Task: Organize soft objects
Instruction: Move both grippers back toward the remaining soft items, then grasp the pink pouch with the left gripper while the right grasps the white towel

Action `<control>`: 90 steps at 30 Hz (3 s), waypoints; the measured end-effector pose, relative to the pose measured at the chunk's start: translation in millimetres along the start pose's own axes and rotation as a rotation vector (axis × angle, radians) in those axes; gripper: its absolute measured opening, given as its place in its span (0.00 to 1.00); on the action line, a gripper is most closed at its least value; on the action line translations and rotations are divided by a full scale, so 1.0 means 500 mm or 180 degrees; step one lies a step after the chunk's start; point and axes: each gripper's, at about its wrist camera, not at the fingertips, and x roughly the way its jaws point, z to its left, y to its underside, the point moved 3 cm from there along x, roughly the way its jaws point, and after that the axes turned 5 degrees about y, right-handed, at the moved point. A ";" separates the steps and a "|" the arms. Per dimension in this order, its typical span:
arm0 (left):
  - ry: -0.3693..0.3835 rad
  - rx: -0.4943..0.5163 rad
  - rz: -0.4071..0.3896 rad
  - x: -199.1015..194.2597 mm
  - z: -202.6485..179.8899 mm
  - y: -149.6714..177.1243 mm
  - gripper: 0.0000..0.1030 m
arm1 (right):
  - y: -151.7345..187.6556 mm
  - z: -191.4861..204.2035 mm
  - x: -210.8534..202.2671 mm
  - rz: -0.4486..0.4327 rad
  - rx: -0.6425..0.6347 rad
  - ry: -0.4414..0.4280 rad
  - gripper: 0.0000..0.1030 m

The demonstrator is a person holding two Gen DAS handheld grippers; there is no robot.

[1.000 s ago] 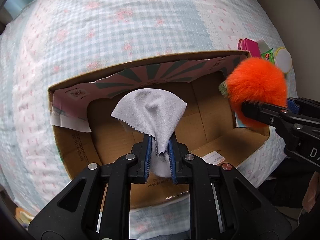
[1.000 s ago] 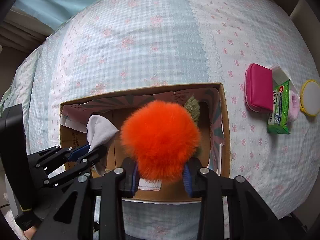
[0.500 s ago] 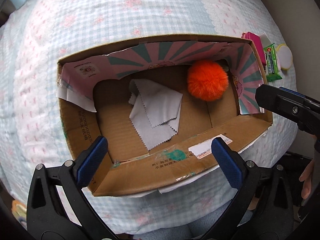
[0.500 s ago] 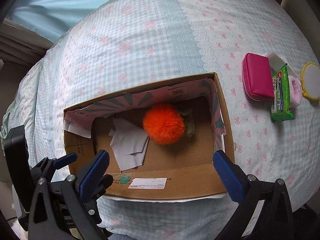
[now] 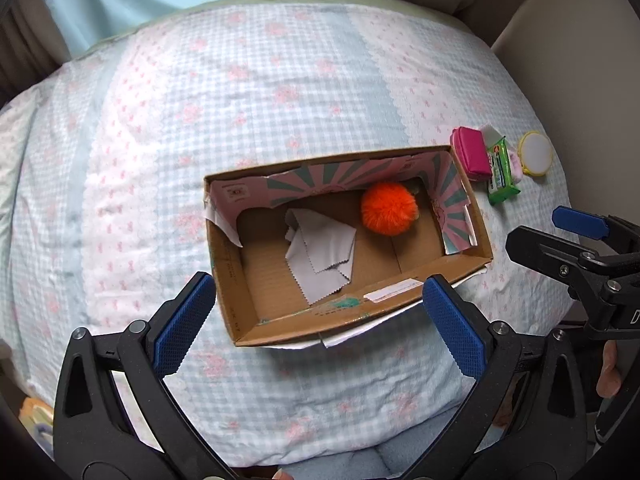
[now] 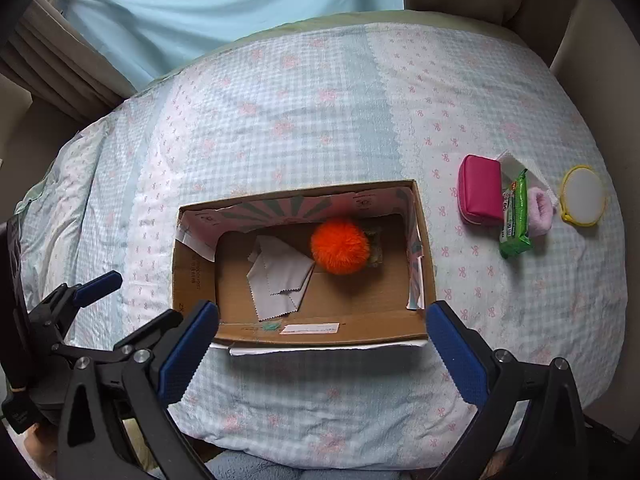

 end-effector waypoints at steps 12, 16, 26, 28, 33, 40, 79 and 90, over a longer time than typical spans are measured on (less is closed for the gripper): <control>-0.0147 0.0076 -0.0580 -0.170 -0.070 -0.005 1.00 | 0.056 -0.145 -0.190 -0.0524 0.0137 0.0132 1.00; -0.0164 0.0049 -0.0694 -0.194 -0.129 -0.011 1.00 | 0.061 -0.237 -0.226 -0.0653 0.0233 0.0051 1.00; -0.0163 -0.0150 -0.0724 -0.143 -0.344 -0.049 1.00 | 0.004 -0.483 -0.247 -0.0714 0.0023 -0.0089 1.00; -0.0134 -0.0179 -0.0687 -0.117 -0.385 -0.065 1.00 | -0.015 -0.525 -0.242 -0.0692 -0.0001 -0.0088 1.00; -0.0050 -0.0188 -0.0518 -0.046 -0.466 -0.104 1.00 | -0.063 -0.607 -0.220 -0.0642 -0.0023 -0.0143 1.00; 0.0001 -0.0154 -0.0234 0.059 -0.514 -0.175 1.00 | -0.135 -0.678 -0.148 -0.0495 -0.0061 -0.0138 1.00; 0.0179 -0.0113 0.1212 0.706 -0.515 -0.375 0.73 | -0.281 -0.643 0.448 0.0837 -0.1158 -0.0337 0.60; 0.0199 -0.0104 0.1103 0.688 -0.531 -0.339 0.49 | -0.285 -0.615 0.442 0.0730 -0.1152 -0.0264 0.25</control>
